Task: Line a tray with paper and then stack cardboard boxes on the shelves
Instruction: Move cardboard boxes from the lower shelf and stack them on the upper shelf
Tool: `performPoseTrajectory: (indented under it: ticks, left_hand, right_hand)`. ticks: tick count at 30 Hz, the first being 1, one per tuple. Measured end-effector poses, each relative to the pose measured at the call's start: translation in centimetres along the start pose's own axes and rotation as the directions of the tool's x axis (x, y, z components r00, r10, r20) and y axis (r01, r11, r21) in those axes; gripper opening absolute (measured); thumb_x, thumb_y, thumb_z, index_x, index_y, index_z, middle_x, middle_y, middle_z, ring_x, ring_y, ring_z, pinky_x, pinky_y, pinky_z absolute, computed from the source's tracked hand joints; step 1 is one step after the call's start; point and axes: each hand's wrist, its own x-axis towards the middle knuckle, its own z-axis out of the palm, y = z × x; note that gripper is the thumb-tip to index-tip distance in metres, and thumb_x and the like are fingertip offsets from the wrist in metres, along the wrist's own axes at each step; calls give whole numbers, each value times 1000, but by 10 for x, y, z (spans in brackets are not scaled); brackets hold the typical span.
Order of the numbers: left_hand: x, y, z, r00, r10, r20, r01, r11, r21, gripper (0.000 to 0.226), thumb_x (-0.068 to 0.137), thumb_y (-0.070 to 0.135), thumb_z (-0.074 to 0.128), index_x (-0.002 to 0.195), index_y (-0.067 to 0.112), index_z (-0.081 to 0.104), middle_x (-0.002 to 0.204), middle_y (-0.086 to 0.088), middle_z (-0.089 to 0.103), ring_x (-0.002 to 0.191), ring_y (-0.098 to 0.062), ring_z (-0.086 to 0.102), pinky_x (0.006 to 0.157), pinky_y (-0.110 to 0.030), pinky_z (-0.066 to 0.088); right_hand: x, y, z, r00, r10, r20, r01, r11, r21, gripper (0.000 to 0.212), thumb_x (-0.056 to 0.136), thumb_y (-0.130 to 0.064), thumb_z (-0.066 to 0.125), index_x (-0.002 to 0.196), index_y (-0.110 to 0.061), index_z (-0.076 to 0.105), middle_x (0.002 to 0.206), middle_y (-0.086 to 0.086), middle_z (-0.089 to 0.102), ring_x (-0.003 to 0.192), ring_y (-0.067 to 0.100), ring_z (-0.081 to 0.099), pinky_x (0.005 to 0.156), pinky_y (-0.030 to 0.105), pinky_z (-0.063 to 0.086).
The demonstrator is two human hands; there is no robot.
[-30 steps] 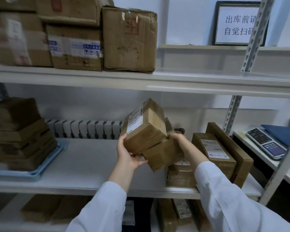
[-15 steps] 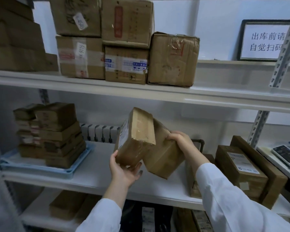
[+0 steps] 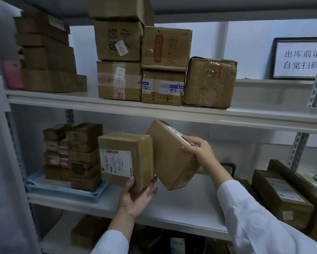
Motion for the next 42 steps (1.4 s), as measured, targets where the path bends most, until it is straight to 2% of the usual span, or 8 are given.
performPoseTrajectory:
  ticks: [9, 14, 17, 22, 28, 32, 36, 42]
  left_hand:
    - [2, 23, 6, 972, 120, 200, -126, 992, 14, 83, 21, 17, 93, 101, 14, 73, 113, -18, 67, 103, -39, 64, 82, -53, 49]
    - [-1, 26, 9, 940, 119, 321, -150, 986, 73, 82, 72, 27, 72, 143, 19, 32, 140, -18, 47, 130, -39, 42, 107, -57, 30]
    - [-3, 29, -9, 939, 91, 332, -133, 986, 104, 61, 91, 38, 37, 148, 17, 25, 154, -12, 24, 143, -31, 17, 115, -48, -1]
    - [-3, 37, 7, 911, 150, 385, -218, 966, 139, 66, 89, 50, 23, 148, 21, 22, 156, -11, 18, 145, -31, 10, 114, -49, -1]
    - [5, 54, 69, 861, 48, 506, -122, 986, 115, 66, 89, 43, 39, 147, 15, 26, 152, -17, 26, 143, -38, 15, 114, -52, 6]
    - [8, 67, 120, 776, 87, 624, -183, 979, 91, 70, 90, 43, 40, 143, 29, -4, 149, -21, 30, 140, -42, 23, 113, -56, 11]
    - [0, 79, 177, 809, 164, 564, -206, 979, 10, 85, 68, 36, 70, 143, 25, 30, 138, -24, 40, 116, -44, 50, 85, -50, 51]
    - [-1, 99, 236, 811, 262, 523, -386, 912, 141, 92, 64, 39, 71, 145, 22, 33, 130, -18, 45, 106, -36, 53, 67, -36, 56]
  right_hand:
    - [-6, -23, -27, 973, -192, 126, 165, 966, 197, 68, 45, -46, 67, 109, -24, 69, 124, 1, 62, 112, 14, 55, 84, 21, 44]
    - [-6, -30, -45, 954, -256, 156, 208, 940, 271, 59, 44, -41, 65, 100, -23, 71, 108, -6, 68, 95, -4, 62, 72, 5, 45]
    - [-7, -31, -55, 946, -272, 176, 207, 926, 316, 62, 44, -39, 64, 102, -18, 72, 107, -5, 71, 95, -1, 64, 72, 7, 47]
    - [0, -37, -72, 941, -314, 128, 238, 881, 410, 65, 52, -37, 60, 111, -11, 70, 113, 6, 70, 106, 19, 63, 80, 23, 48]
    - [4, -56, -90, 917, -396, 56, 277, 731, 624, 61, 61, -30, 54, 115, -5, 64, 101, 9, 70, 90, 23, 64, 74, 29, 48]
    - [3, -69, -101, 904, -428, -1, 289, 607, 740, 46, 73, -19, 38, 103, -11, 71, 89, 3, 72, 78, 15, 67, 66, 24, 51]
    - [-1, -81, -113, 912, -395, -111, 310, 486, 817, 37, 74, -23, 36, 95, -10, 63, 74, -3, 69, 67, 12, 64, 59, 22, 48]
    - [6, -97, -127, 921, -243, -305, 374, 329, 867, 32, 71, -27, 41, 58, -19, 69, 60, -5, 61, 57, 13, 59, 51, 20, 43]
